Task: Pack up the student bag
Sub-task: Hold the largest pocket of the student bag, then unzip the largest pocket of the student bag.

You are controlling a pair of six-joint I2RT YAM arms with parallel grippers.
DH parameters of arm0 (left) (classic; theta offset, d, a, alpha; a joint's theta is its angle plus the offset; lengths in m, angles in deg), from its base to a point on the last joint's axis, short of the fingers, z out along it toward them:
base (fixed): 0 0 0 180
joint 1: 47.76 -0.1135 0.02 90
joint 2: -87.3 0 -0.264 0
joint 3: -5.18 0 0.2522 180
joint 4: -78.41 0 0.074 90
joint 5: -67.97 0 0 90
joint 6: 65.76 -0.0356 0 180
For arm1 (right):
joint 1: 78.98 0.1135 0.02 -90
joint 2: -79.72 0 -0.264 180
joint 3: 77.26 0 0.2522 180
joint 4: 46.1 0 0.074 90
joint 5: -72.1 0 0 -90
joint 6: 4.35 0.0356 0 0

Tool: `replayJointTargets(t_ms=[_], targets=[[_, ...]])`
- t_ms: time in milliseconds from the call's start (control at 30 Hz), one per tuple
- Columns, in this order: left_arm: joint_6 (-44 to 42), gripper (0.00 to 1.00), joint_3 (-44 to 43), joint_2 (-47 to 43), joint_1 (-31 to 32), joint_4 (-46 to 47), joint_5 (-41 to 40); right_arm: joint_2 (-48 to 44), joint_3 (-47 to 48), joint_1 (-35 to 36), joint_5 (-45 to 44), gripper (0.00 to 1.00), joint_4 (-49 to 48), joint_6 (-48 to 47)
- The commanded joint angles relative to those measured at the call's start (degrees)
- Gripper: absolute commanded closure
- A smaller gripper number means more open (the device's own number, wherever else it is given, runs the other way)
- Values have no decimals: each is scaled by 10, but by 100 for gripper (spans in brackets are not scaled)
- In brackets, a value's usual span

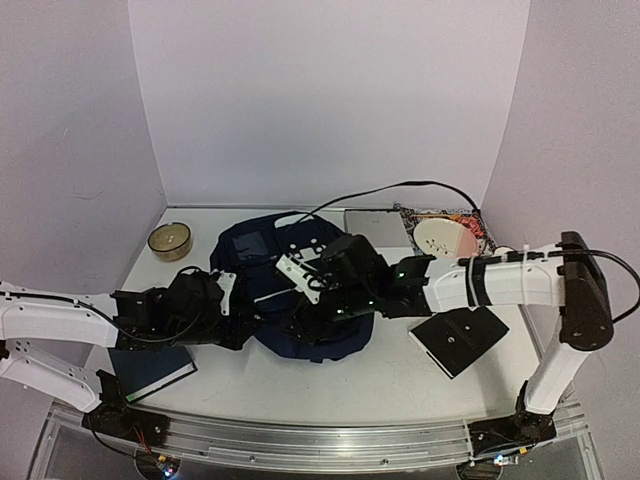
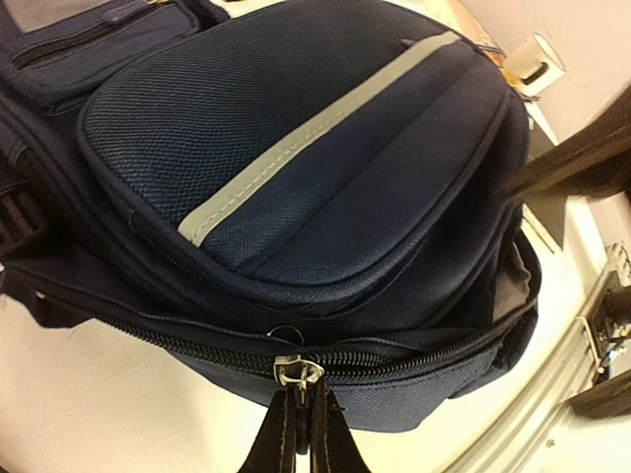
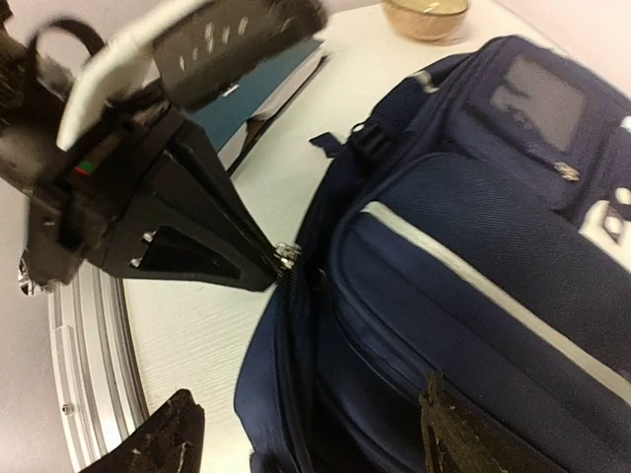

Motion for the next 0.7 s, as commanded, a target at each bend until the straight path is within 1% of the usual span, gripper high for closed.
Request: replayJointTargets(t_ms=[0,67,100,133,200,300,367,400,567,667], targets=[[-11,100,-45,-15,0,67,20,46,52,9,37,29,11,-34],[-13,100,-46,-16,0,68,20,65,60,9,25,31,12,-37],[-15,100,-45,-17,0,67,20,72,63,9,21,36,14,-37],[-16,100,-45,-19,0,68,17,75,65,9,20,42,16,-38],[-16,100,-41,-24,0,66,4,70,62,9,19,59,20,-40],[-15,100,-36,-27,0,44,-40,47,40,9,13,83,22,-44],[-16,100,-41,-22,-1,14,-83,30,26,9,5,95,22,-47],[-16,100,-44,-18,-1,-2,-99,20,17,9,1,99,23,-48],[-15,100,-49,4,-20,-55,-173,-15,-14,9,0,100,24,-60],[-6,100,-39,16,-58,-69,-181,-28,-25,9,8,100,24,-66]])
